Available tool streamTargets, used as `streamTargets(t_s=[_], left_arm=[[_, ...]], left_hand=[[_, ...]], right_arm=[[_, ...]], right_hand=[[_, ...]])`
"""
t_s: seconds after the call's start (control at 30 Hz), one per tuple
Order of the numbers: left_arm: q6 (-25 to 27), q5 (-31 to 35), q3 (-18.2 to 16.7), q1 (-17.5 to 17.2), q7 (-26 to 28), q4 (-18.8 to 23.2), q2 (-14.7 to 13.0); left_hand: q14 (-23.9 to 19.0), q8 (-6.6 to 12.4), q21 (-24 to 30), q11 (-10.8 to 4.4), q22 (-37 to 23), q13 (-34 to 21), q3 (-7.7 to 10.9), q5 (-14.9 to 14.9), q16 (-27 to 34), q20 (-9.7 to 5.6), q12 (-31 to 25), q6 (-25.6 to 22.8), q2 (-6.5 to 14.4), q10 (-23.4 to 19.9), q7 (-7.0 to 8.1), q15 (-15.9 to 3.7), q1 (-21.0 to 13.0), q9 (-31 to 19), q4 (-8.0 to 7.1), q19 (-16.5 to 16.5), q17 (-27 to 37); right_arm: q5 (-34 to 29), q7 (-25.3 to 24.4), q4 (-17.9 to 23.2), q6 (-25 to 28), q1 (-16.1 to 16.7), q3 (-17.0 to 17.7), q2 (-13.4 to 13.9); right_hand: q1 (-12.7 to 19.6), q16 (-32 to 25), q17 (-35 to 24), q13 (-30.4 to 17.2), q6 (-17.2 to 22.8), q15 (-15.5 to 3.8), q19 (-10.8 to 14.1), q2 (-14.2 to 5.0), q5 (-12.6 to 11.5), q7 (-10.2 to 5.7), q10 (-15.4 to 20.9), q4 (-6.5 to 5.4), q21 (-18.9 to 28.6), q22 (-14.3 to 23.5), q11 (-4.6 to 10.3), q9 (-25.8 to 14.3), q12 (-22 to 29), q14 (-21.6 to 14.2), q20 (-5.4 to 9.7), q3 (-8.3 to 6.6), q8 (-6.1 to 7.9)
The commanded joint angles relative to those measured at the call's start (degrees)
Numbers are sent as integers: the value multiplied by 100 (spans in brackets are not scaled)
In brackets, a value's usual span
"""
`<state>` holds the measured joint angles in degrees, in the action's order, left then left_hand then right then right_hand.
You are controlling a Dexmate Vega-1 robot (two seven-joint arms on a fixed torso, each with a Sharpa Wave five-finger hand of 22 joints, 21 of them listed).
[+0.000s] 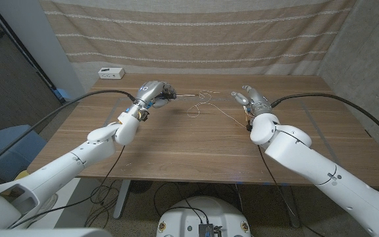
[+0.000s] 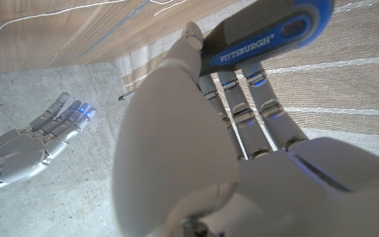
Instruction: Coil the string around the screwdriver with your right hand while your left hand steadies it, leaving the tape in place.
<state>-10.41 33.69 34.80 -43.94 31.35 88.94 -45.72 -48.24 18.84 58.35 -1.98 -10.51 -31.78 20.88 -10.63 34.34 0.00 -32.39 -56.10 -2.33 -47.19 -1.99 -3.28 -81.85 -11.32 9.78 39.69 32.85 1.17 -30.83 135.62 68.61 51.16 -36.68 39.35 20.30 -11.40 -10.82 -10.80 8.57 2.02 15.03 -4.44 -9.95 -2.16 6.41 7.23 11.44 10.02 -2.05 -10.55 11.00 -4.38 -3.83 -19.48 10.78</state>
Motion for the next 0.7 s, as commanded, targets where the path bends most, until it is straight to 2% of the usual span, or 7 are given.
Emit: streamTargets(t_s=[0.03, 0.07, 0.13, 0.2, 0.33, 0.47, 0.7], left_arm=[[-210, 8, -104, -105, 84, 13, -39], [-220, 4, -112, -114, 86, 16, -41], [-224, 8, -130, -145, 90, 36, -57], [-208, 6, -149, -179, 78, 67, -70], [-236, -6, -189, -241, 105, 95, -94], [-269, -23, -229, -302, 133, 126, -114], [-292, -9, -264, -353, 129, 154, -130]], left_hand=[[-323, -24, 39, 2, -15, -32, 82, -28, -1, -1208, 28, -669, 669, -41, -345, -532, -652, -23, -66, 358, 25], [-323, -28, 40, 0, -14, -34, 82, -28, -2, -1209, 30, -667, 669, -39, -345, -532, -653, -23, -66, 357, 27], [-322, -33, 44, 0, -13, -40, 83, -27, -5, -1207, 32, -670, 669, -40, -348, -527, -654, -24, -67, 357, 31], [-322, -40, 49, 1, -13, -47, 83, -27, -8, -1208, 35, -669, 670, -41, -348, -531, -654, -24, -69, 355, 36], [-325, -52, 56, 2, -12, -54, 83, -25, -13, -1207, 47, -671, 672, -31, -348, -522, -652, -24, -73, 353, 44], [-332, -69, 64, -1, -10, -69, 85, -23, -20, -1210, 57, -673, 670, -29, -341, -524, -654, -25, -74, 344, 56], [-319, -99, 80, 5, -7, -86, 90, -19, -42, -1209, 79, -673, 674, -31, -337, -540, -658, -28, -77, 333, 74]], right_arm=[[1217, -1144, 509, 1137, 108, -51, 247], [1868, -1657, 513, 1137, -5, -88, 383], [4010, -3299, 391, 1137, -441, -221, 684], [4295, -3317, 441, 1137, -460, -192, 784], [4469, -3317, 526, 1137, -458, -209, 900], [4712, -3317, 562, 1137, -548, -281, 1036], [5377, -3317, 535, 1137, -777, -389, 1239]], right_hand=[[-3, 6, -18, -34, -39, -7, 38, 37, -28, 3, -61, 19, 8, 8, 4, -10, -14, 41, -12, 32, -13], [3, 3, -16, -35, -43, 13, 58, 40, -31, 19, -59, 23, 15, 8, -20, -11, -10, 34, -28, 36, -12], [8, 4, -15, -35, -49, 19, 75, 42, -33, 32, -57, 27, 21, 8, -26, -11, -7, 35, -26, 39, -13], [14, 3, -13, -35, -52, 15, 77, 46, -36, 36, -61, 31, 20, 7, -27, -12, -6, 32, -28, 43, -11], [10, -2, -12, -36, -71, 20, 92, 79, -38, 52, -58, 37, 22, 7, -31, -13, 0, 20, -26, 68, -13], [37, -17, -4, -37, -58, 30, 207, 130, -53, 97, -52, 66, 57, 5, -64, -15, 10, -34, -128, 96, 2], [251, -45, 12, -37, 9, -29, 393, 107, -106, 158, 106, 160, 96, 0, -82, -17, 71, -164, -64, 43, 35]])
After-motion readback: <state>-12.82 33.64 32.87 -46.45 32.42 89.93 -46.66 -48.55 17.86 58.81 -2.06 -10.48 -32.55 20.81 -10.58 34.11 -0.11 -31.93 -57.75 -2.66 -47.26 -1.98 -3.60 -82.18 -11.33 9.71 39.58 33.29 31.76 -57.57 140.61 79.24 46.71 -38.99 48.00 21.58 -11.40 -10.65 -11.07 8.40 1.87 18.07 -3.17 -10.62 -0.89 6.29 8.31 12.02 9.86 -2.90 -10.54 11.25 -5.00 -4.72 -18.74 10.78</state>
